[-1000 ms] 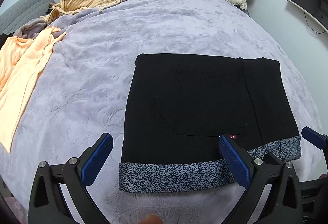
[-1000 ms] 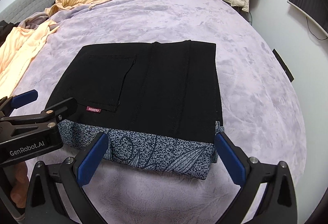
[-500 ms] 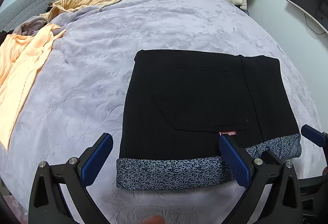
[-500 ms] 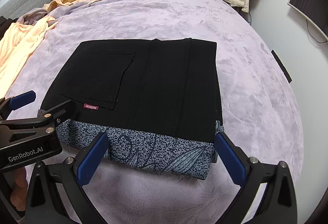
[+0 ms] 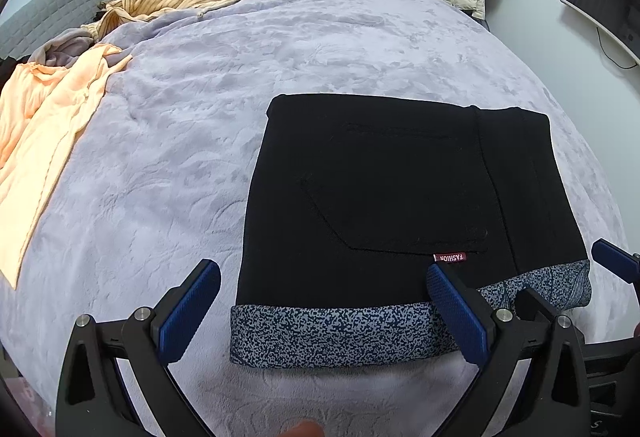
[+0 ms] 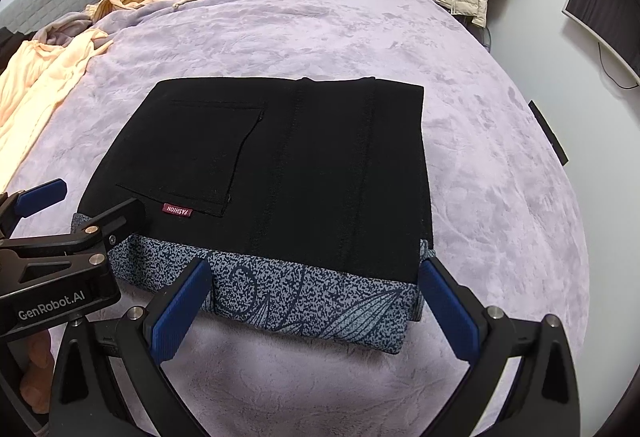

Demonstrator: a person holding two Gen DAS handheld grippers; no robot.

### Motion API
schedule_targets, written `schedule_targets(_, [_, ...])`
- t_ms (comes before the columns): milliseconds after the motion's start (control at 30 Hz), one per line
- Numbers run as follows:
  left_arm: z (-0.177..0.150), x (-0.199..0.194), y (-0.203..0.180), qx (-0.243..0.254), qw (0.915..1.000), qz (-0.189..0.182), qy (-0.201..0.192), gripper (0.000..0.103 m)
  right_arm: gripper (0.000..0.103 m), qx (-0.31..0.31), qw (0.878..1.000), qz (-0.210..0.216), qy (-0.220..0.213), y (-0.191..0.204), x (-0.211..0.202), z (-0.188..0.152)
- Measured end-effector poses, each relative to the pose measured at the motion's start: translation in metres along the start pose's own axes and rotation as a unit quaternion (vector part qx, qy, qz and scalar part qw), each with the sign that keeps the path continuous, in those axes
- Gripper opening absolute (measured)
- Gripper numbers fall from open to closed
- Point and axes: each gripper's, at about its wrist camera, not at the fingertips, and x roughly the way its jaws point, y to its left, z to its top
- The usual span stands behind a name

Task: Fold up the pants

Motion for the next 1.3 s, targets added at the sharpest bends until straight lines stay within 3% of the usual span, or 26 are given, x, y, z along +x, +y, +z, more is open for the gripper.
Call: schedule_targets(1300, [0.0022,-0.002,-0.0009,-0.002,0.9999,0.012,-0.001,0.103,0.103,-0.016,1.0,0.011,-0.003,-0.0075,0.0066,0.0056])
